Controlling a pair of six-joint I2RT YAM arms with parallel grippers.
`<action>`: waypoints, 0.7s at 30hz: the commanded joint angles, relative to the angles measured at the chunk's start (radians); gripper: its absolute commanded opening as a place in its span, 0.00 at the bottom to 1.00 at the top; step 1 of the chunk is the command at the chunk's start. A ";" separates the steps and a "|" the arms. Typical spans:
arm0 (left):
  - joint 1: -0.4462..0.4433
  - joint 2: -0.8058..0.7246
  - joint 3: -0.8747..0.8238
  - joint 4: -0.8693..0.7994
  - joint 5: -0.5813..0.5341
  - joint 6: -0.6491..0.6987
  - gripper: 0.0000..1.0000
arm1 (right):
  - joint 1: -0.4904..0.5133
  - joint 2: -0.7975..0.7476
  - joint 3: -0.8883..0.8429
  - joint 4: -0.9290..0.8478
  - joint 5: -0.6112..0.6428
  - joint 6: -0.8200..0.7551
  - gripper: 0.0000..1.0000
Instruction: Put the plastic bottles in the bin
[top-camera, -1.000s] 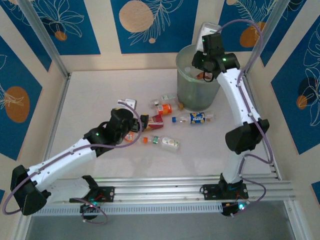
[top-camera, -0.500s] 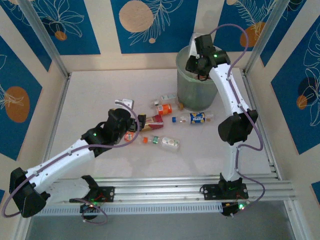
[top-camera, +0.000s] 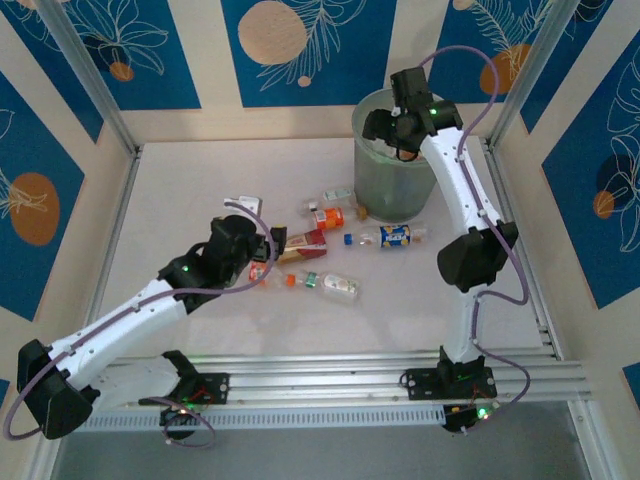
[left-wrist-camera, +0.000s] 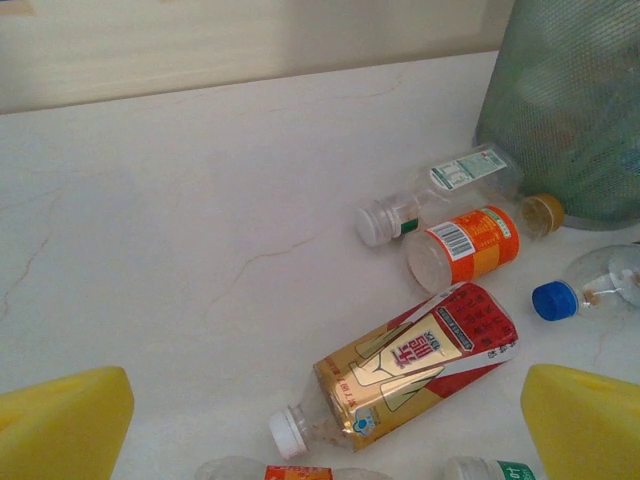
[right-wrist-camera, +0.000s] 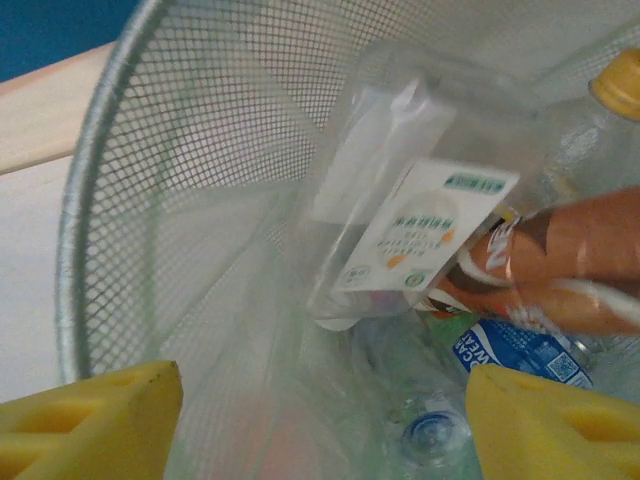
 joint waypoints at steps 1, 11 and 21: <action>0.021 -0.019 -0.007 -0.031 -0.010 -0.006 0.99 | 0.017 -0.087 -0.010 -0.006 -0.001 -0.037 0.75; 0.085 -0.020 0.008 -0.229 0.051 -0.137 0.99 | 0.116 -0.270 -0.184 0.051 0.065 -0.106 0.85; 0.182 -0.088 -0.097 -0.320 0.122 -0.309 0.99 | 0.344 -0.556 -0.635 0.121 0.113 -0.141 0.96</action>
